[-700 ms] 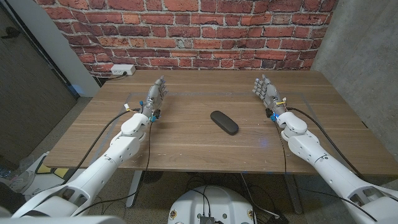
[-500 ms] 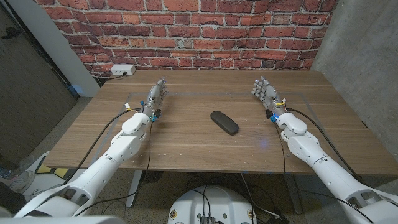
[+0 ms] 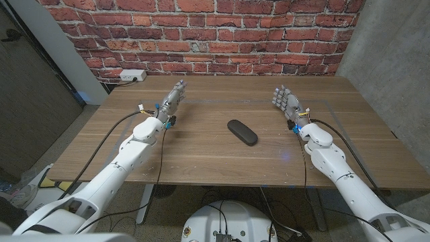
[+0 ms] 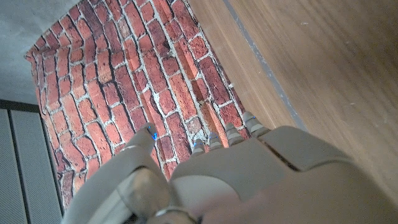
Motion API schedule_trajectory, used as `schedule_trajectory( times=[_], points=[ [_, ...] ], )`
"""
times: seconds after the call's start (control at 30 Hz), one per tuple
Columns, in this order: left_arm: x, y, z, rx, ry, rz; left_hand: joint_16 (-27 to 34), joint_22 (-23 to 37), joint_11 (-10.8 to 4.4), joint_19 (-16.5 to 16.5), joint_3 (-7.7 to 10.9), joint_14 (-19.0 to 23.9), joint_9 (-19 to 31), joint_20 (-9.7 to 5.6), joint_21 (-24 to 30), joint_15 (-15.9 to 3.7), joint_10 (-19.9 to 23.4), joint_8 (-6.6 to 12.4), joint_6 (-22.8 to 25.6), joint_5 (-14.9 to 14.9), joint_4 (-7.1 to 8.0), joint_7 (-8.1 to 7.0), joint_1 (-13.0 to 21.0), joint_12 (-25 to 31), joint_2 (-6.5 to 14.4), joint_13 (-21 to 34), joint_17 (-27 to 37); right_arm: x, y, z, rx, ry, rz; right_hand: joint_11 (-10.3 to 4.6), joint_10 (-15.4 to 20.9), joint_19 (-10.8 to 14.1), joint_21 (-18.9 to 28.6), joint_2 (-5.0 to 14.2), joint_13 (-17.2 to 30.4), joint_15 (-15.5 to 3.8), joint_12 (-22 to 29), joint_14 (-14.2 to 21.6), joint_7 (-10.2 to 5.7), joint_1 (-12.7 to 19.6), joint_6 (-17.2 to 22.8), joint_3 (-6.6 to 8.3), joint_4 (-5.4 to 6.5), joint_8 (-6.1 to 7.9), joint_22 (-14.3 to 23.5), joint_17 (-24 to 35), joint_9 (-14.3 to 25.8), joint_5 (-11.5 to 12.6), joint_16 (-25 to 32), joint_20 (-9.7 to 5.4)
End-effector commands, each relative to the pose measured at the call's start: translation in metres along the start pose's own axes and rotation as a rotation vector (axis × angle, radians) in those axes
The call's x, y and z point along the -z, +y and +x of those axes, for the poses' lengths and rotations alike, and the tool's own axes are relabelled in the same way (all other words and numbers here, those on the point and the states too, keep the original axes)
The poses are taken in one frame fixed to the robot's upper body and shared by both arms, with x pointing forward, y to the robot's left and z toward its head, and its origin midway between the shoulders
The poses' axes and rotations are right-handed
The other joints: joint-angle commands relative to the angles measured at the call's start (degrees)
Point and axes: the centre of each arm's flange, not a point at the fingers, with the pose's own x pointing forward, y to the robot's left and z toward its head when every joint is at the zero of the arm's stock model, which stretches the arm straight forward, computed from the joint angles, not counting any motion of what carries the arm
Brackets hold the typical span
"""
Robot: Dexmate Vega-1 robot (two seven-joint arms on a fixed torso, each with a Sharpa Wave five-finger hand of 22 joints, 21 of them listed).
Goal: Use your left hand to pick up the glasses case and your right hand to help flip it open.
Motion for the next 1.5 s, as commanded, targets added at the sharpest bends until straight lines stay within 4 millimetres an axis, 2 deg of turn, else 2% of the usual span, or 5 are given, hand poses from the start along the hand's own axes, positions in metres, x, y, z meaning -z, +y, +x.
schedule_trajectory(
  times=[0.03,0.5,1.0,1.33,1.5],
  points=[
    [-0.029,-0.012,0.013,0.162,-0.049,0.248,0.00,0.05,-0.46,0.01,-0.25,0.12,0.14,0.22,0.35,-0.20,-2.67,0.26,-3.91,-0.14,-0.77,-0.26,0.33,0.11,-0.72,0.17,0.31,0.001,0.001,-0.004,0.000,0.010,0.000,0.15,0.93,0.35,-0.22,0.12,0.21,-0.01,0.20,0.35,0.03,0.65,0.74,0.46,-0.10,0.25,0.20,0.23,0.18,0.31,0.06,0.05],
    [-0.072,-0.024,0.025,0.305,-0.079,0.519,-1.03,-0.07,-0.13,-0.35,-1.70,-0.53,0.15,-0.86,-0.09,-0.75,-2.88,-0.10,-3.18,0.19,-2.87,0.87,1.62,-0.58,-4.64,0.21,0.34,0.007,0.003,-0.010,0.008,0.009,0.012,0.54,1.83,0.40,-0.38,0.10,0.22,0.21,0.30,0.92,0.09,0.62,1.39,0.59,-0.04,0.25,0.25,0.34,0.19,0.20,0.00,0.15],
    [-0.121,-0.044,0.030,0.428,-0.131,0.815,-1.80,-0.21,0.46,0.63,-1.68,-0.43,0.41,-0.82,-0.24,-0.90,-0.64,0.58,0.21,0.98,-6.72,4.16,6.50,-0.53,-7.04,0.26,0.25,0.009,0.004,-0.014,0.020,-0.001,0.019,0.88,2.64,0.58,-0.47,0.08,0.24,0.19,0.38,1.35,0.13,0.54,1.69,0.68,0.06,0.15,0.29,0.42,0.20,0.14,-0.06,0.07],
    [-0.144,-0.067,0.031,0.511,-0.163,0.997,-2.25,-0.29,-1.90,1.31,-1.85,-0.75,0.71,-0.89,-0.50,-0.95,0.76,1.60,3.74,1.98,-9.77,5.77,11.02,-0.63,-9.05,0.40,0.25,0.012,0.002,-0.023,0.037,-0.003,0.028,1.22,3.36,0.63,-0.56,0.09,0.25,0.09,0.49,1.76,0.17,0.47,2.16,0.76,0.15,0.17,0.32,0.47,0.21,0.11,-0.06,0.16],
    [-0.153,-0.084,0.030,0.572,-0.186,1.086,-2.50,-0.29,-2.68,1.36,-2.01,-1.35,0.83,-0.69,-0.64,-1.09,0.81,1.07,2.67,2.28,-10.37,5.34,12.17,-0.76,-9.64,0.55,0.28,0.014,0.001,-0.028,0.047,-0.002,0.032,1.20,3.67,0.67,-0.60,0.07,0.26,0.10,0.54,1.87,0.17,0.44,2.27,0.78,0.19,0.14,0.33,0.48,0.21,0.09,-0.09,0.16]
  ],
)
